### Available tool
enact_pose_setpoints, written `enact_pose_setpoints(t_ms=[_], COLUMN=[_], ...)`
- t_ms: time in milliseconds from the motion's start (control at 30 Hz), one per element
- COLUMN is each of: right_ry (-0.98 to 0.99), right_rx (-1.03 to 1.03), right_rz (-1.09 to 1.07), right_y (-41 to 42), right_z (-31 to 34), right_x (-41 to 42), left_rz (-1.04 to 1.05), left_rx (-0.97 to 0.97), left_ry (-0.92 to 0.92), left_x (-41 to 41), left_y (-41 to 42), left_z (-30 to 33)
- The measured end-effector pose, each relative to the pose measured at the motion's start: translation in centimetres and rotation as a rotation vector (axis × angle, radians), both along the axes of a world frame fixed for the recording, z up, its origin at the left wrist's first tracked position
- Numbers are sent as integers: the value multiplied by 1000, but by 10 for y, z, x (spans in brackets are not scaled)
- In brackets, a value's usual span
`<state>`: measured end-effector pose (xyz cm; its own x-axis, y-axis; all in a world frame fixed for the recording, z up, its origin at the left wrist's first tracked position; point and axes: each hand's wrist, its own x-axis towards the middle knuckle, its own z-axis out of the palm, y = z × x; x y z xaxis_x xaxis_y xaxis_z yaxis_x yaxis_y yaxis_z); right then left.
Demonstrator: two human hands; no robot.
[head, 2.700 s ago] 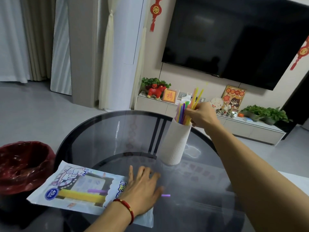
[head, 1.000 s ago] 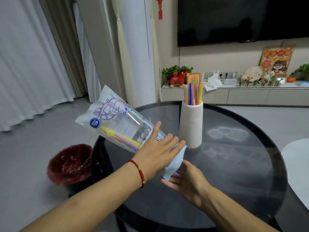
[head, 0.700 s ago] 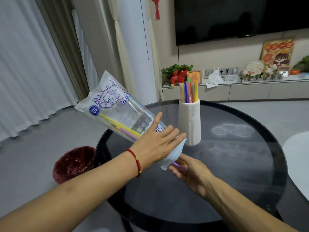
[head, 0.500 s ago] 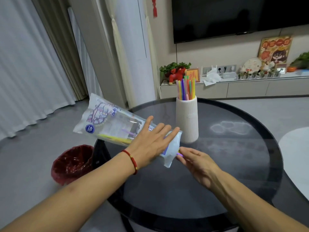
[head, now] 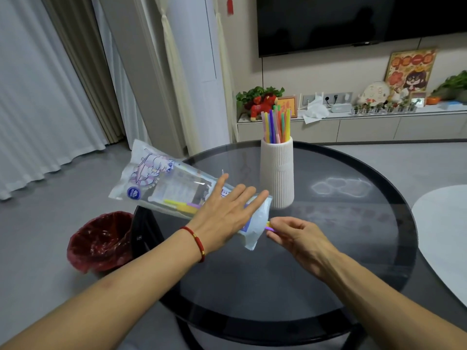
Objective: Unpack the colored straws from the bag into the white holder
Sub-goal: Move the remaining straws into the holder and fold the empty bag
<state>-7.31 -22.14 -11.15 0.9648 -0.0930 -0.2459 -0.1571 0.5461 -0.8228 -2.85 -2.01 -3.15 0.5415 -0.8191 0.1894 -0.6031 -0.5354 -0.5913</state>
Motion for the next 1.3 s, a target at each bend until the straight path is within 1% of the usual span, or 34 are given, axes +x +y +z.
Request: enact_pose_setpoints(t_ms=[67,200,367,433,500,567,600,633,700,767,800,867,933,1000,1100,1200,1300], right_ry=[-5,-13,-51,-84,-136,-213,-243,-276,-320,-303,-277,-244,-244,-251,-289,-401,-511], right_rx=[-47,-83,-78,-117,-251,-446,-507,-535,-499,-476,-525,-755,-976,-1118,-1285,-1478,-1588], right_rz=[-32,-106,-159,-158,-152,-134,-127,-131,-143,-123,-80,24,44,-4,-94,-171,-247], right_y=[-10,-45,-78,-81,-83,-82,-79,-75,-66,-51,-41,-22,-10,-8,-16,-17,-18], right_z=[2,6,20,28,38,51,59,65,72,71,67,56,49,54,69,85,102], right_x=[0,-6,-21,-28,-37,-45,-49,-51,-52,-48,-47,-41,-35,-29,-23,-24,-23], left_rz=[92,280,365,355,322,227,169,108,36,9,-6,-36,-32,17,70,120,144], left_rx=[-58,-160,-416,-458,-464,-521,-551,-569,-604,-667,-705,-728,-692,-707,-713,-705,-656], left_ry=[113,410,755,839,820,756,737,706,606,543,545,567,591,632,635,649,671], left_x=[4,6,5,3,0,-2,-3,-5,-8,-11,-14,-17,-17,-14,-7,-6,-11], left_y=[11,29,32,30,21,2,-8,-17,-31,-41,-45,-51,-53,-45,-30,-19,-13], left_z=[-8,-34,-54,-59,-61,-62,-63,-63,-66,-67,-68,-67,-68,-67,-67,-69,-72])
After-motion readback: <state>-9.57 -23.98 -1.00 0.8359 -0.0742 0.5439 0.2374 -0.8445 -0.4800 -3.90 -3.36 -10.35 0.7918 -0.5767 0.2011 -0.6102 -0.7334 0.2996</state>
